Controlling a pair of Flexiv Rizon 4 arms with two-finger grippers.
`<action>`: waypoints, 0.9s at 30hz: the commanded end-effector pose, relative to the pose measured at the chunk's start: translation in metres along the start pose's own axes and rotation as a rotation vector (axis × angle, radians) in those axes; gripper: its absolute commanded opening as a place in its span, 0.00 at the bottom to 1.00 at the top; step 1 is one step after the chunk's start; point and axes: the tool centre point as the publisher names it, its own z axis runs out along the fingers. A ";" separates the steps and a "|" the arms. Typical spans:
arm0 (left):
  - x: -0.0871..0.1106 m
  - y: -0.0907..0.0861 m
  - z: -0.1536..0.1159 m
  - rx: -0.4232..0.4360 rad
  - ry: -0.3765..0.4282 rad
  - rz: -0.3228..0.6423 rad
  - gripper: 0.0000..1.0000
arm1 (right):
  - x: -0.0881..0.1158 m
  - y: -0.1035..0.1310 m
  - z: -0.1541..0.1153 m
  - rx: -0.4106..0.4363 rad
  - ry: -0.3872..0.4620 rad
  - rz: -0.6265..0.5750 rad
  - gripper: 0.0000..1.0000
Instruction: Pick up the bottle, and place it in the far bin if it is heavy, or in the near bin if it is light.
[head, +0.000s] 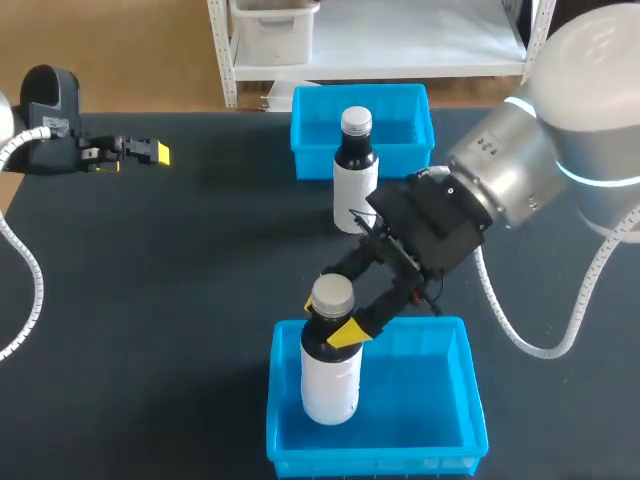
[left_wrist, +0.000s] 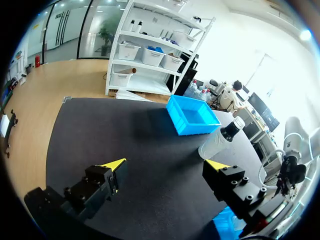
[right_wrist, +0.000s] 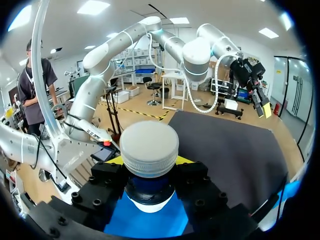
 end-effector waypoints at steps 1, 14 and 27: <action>0.000 0.000 0.000 0.000 0.000 0.000 1.00 | 0.006 -0.005 0.004 -0.012 -0.003 0.005 0.00; 0.000 0.000 0.000 0.000 0.000 0.000 1.00 | 0.012 -0.008 0.006 -0.027 0.001 0.010 0.85; 0.000 0.000 0.000 0.000 0.000 0.000 1.00 | 0.025 -0.013 -0.013 -0.009 0.030 0.053 1.00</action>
